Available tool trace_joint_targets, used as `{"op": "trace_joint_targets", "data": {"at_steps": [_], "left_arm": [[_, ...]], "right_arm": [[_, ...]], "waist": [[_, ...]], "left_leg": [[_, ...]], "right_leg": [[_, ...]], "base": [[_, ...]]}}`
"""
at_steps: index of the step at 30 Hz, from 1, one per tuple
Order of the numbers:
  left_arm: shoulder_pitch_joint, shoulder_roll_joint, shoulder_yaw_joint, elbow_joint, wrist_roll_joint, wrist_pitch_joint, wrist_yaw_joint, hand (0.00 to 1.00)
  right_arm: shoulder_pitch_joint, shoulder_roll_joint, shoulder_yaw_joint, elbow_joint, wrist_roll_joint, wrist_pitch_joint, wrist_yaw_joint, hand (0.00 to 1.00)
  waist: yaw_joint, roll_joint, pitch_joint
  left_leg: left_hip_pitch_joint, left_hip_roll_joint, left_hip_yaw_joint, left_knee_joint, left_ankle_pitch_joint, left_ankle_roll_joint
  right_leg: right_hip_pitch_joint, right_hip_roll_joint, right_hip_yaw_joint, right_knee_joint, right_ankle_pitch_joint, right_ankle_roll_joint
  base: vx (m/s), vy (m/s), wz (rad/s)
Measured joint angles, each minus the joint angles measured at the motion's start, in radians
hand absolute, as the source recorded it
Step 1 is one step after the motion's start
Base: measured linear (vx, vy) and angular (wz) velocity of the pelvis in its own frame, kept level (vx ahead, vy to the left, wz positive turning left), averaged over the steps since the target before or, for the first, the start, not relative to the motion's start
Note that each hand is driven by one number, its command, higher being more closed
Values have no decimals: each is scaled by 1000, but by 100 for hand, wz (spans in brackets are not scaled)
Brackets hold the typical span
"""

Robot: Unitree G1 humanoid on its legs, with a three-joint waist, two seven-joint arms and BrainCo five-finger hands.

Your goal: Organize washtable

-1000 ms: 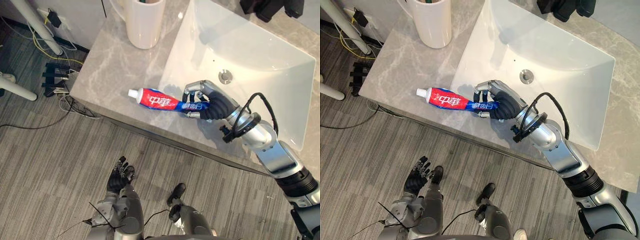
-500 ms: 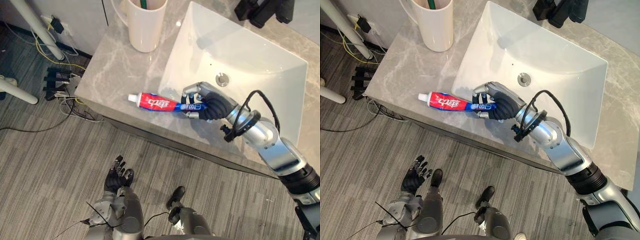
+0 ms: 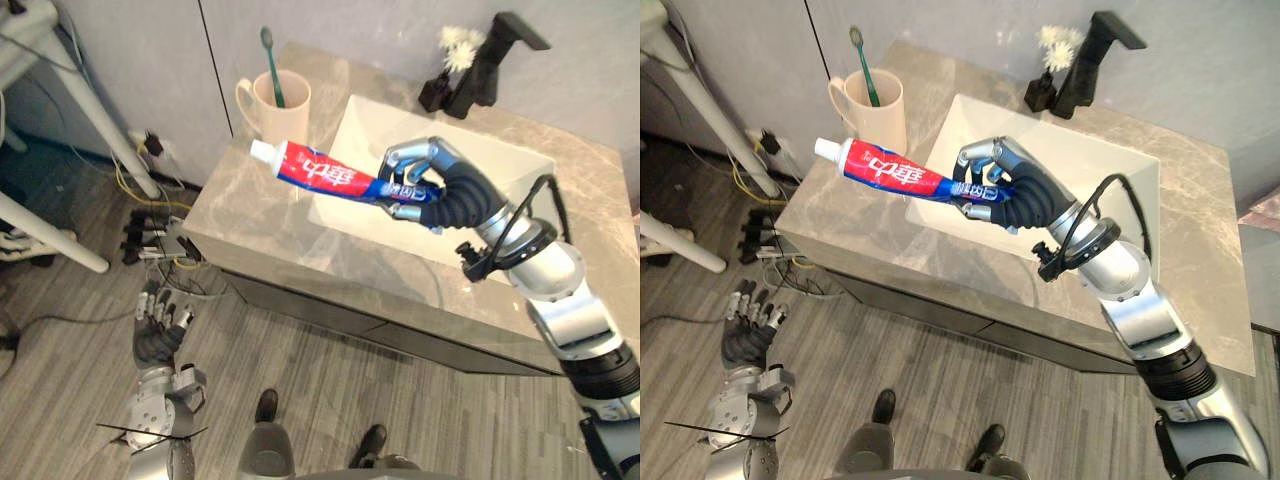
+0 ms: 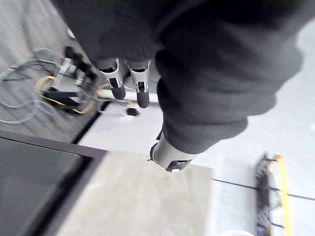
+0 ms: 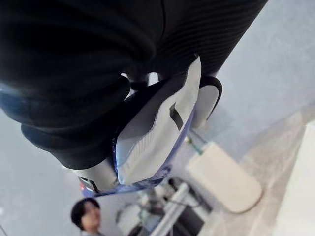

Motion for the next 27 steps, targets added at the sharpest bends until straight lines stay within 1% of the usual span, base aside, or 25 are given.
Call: {"op": "trace_joint_targets", "data": {"at_steps": [1, 2, 3, 5, 6, 7, 9, 11, 12, 13, 15, 17, 20, 24, 27], "left_arm": [[0, 2, -25, -29, -11, -1, -5, 0], [-2, 2, -53, -52, -42, -1, -13, 0], [-8, 2, -69, -63, -54, 0, -22, 0], [-22, 6, -110, -104, -114, 1, -45, 0], [-34, 8, -113, -108, -128, 1, -48, 0], [-64, 22, -120, -113, -167, 1, -49, 0], [-92, 49, -129, -123, -227, 1, -50, 0], [-104, 70, -149, -134, -295, 1, -64, 0], [-108, 75, -153, -134, -318, 2, -69, 0], [-119, 92, -163, -134, -358, 2, -72, 0], [-136, 127, -182, -134, -402, 6, -74, 0], [-159, 145, -190, -134, -423, 16, -83, 0], [-199, 181, -232, -132, -444, 26, -91, 0], [-246, 184, -281, -123, -461, 38, -91, 0], [-284, 206, -332, -92, -462, 49, -91, 0]], "right_arm": [[19, 31, -1, 0, 6, 1, 0, 100], [43, 57, -1, 0, 6, 5, 0, 100], [56, 71, -1, 0, 6, 9, 0, 100], [120, 120, -4, 0, 6, 13, 0, 100], [132, 126, -4, 0, 6, 14, -1, 100], [153, 136, -4, 0, 5, 23, 0, 100], [167, 148, -4, 3, 5, 35, 0, 100], [196, 147, -14, 3, 5, 40, 0, 100], [202, 148, -19, 3, 5, 43, 0, 100], [206, 148, -26, 5, 5, 51, -1, 100], [211, 151, -35, 7, 5, 52, -2, 100], [213, 159, -39, 10, 5, 56, -4, 100], [215, 171, -39, 10, 4, 60, -7, 100], [217, 200, -38, 25, -5, 73, -18, 100], [217, 230, -36, 29, -17, 75, -34, 100]], "waist": [[-4, 10, -7], [-15, 19, -14], [-19, 23, -19], [-24, 22, -43], [-25, 22, -45], [-28, 22, -49], [-43, 27, -52], [-54, 45, -68], [-57, 49, -72], [-69, 55, -80], [-75, 57, -85], [-75, 54, -88], [-76, 49, -93], [-78, 51, -106], [-82, 51, -107]], "left_leg": [[7, -1, 4, -3, 3, 4], [17, -2, 4, -12, 8, 5], [21, -2, 6, -15, 11, 4], [35, -4, 13, -44, 29, 0], [37, -4, 15, -48, 32, -1], [40, -4, 20, -58, 41, -6], [54, 2, 24, -86, 58, -12], [75, 7, 31, -119, 77, -13], [77, 7, 33, -122, 78, -13], [84, 7, 36, -133, 84, -14], [95, 9, 44, -144, 88, -16], [102, 13, 55, -148, 89, -17], [105, 16, 58, -148, 90, -18], [107, 16, 57, -149, 90, -18], [109, 16, 56, -149, 90, -18]], "right_leg": [[9, 0, 1, -8, 0, 0], [16, 0, 1, -11, -2, 2], [17, 0, 2, -11, -3, 3], [17, -3, 4, -11, -26, 7], [17, -3, 4, -11, -31, 5], [17, -3, 6, -11, -46, 14], [16, 2, 11, -11, -57, 14], [16, 7, 19, -9, -58, 14], [16, 7, 21, -9, -58, 13], [16, 7, 24, -8, -57, 13], [16, 8, 31, -8, -57, 13], [16, 11, 42, -8, -57, 13], [16, 14, 47, -9, -57, 13], [16, 14, 49, -10, -57, 13], [18, 14, 50, -9, -57, 13]], "base": [[-55, -8, -8], [-64, -13, -5], [-77, -19, -3], [-67, -29, -6], [-82, -53, -4], [-75, -49, -4], [-102, -74, -4], [-70, -46, -8], [-31, -12, -10], [-20, -5, -4], [-10, -7, -11], [3, -13, -17], [12, -11, -5], [28, -8, -1], [0, 0, 0]]}}
